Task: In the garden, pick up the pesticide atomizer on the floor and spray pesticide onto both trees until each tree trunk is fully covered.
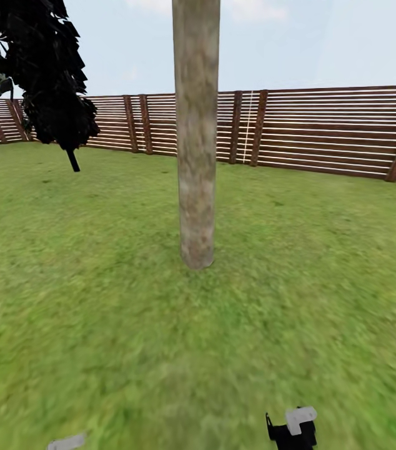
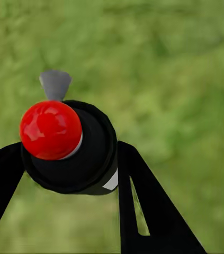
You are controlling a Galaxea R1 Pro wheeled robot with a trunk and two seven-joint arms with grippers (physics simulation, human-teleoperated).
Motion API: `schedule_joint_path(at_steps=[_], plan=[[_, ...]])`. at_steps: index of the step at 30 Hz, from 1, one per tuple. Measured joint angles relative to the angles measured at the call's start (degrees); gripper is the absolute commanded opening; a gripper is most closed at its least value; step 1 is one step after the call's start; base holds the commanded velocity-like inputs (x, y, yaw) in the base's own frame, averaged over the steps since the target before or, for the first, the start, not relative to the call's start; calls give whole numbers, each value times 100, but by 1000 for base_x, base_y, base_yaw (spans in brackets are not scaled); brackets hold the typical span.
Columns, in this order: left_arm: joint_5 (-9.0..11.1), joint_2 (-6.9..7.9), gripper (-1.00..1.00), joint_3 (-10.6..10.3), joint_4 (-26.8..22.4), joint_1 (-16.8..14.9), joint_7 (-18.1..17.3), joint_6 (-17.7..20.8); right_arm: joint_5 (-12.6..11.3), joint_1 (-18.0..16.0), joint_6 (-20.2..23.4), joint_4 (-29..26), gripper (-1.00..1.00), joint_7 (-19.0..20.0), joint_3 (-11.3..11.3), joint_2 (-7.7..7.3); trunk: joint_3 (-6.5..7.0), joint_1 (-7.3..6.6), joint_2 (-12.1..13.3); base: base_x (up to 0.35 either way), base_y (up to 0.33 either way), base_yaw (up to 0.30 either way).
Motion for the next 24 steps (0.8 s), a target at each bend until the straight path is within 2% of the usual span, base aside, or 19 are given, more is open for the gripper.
schedule_joint_path(at_steps=[11, 13, 15, 18, 21, 22, 23, 24], plan=[[-121, 71, -100, -74, -128, -55, -15, 34, 0, 0, 0, -42, 100, -6, -22, 2, 0, 0, 0, 340, -62, 0], [-274, 61, -100, -206, -131, -70, -17, 39, 0, 0, 0, -46, 100, 0, -16, -2, 0, 0, 0, 340, -125, 0], [-560, 86, -100, -396, -132, -67, -135, 46, 7, 0, -7, -56, 100, 13, -11, -1, 0, 0, 0, 340, -125, 0], [-1057, 243, -100, -422, -296, -144, -1338, 85, 28, -2, -1, -323, 100, 22, -2, -3, 1, 0, 0, 340, -125, 0], [-1542, 258, -100, -408, -761, -224, -1990, 266, 45, -9, 18, -929, 100, 42, 14, -3, 1, 0, 0, 339, -125, 0], [-1647, 248, -100, -403, -872, -229, -2118, 351, 72, -9, 24, -1070, 100, 46, 17, -3, 1, 0, 0, 340, -125, 0], [-1800, 229, -100, -404, -1076, -234, -2382, 526, 206, -13, 40, -1271, 100, 52, 36, -3, 1, 0, 0, 340, -125, 0], [-1933, 221, -100, -401, -1326, -236, -2756, 744, 466, -14, 114, -1453, 100, 56, 89, 1, 1, 0, 0, 340, -125, 0]])
